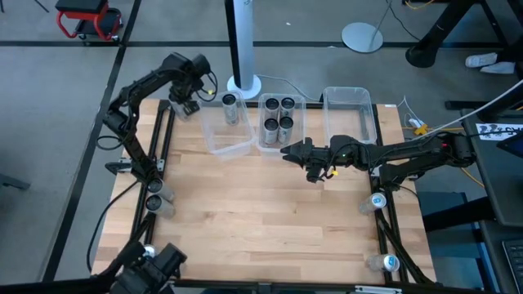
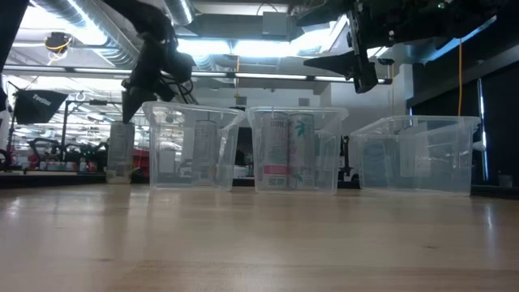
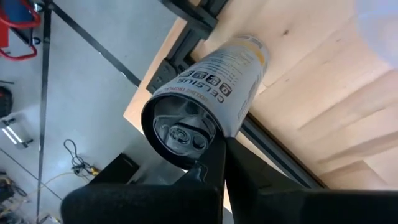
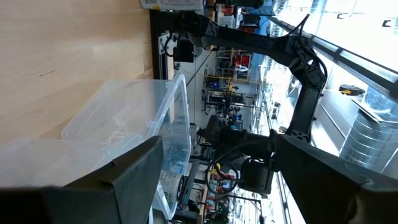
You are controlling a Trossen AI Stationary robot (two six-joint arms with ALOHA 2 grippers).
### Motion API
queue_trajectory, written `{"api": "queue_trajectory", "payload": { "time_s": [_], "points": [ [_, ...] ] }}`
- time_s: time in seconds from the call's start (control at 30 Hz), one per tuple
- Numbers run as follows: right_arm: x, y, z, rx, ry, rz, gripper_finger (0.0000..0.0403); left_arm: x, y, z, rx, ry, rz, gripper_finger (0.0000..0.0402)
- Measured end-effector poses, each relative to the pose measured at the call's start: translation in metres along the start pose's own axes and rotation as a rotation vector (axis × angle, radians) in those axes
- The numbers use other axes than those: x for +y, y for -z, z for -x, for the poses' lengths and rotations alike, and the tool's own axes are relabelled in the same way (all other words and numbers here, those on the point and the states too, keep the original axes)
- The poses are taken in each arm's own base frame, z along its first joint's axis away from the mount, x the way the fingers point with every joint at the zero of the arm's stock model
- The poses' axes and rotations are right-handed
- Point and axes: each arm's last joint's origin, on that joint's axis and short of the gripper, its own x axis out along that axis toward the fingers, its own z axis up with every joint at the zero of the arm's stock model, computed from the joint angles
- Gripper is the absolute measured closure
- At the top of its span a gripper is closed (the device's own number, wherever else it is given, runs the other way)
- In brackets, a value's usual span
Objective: Sort soda cans
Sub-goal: Put the top white and black starfruit soda can into the left transparent bin
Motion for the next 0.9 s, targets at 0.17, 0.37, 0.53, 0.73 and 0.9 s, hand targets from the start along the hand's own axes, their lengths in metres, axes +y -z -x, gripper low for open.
{"api": "queue_trajectory", "payload": {
  "time_s": [0.17, 0.37, 0.53, 0.73, 0.9],
  "points": [
    [0.0, 0.0, 0.0, 0.0, 0.0, 0.0, 0.0091, -0.009, -0.001, 0.006, -0.011, -0.002, -0.03, 0.0401],
    [0.0, 0.0, 0.0, 0.0, 0.0, 0.0, 0.0091, -0.019, 0.0, 0.011, 0.003, 0.006, -0.059, 0.0401],
    [0.0, 0.0, 0.0, 0.0, -0.001, 0.0, 0.0091, -0.013, 0.0, 0.008, -0.002, 0.006, -0.041, 0.0401],
    [0.0, 0.0, 0.0, 0.0, -0.002, 0.0, 0.0091, -0.005, -0.001, 0.005, -0.018, -0.001, 0.01, 0.0401],
    [0.0, 0.0, 0.0, 0.0, -0.002, 0.0, 0.0091, -0.004, -0.004, 0.005, -0.042, -0.006, 0.047, 0.0381]
  ]
}}
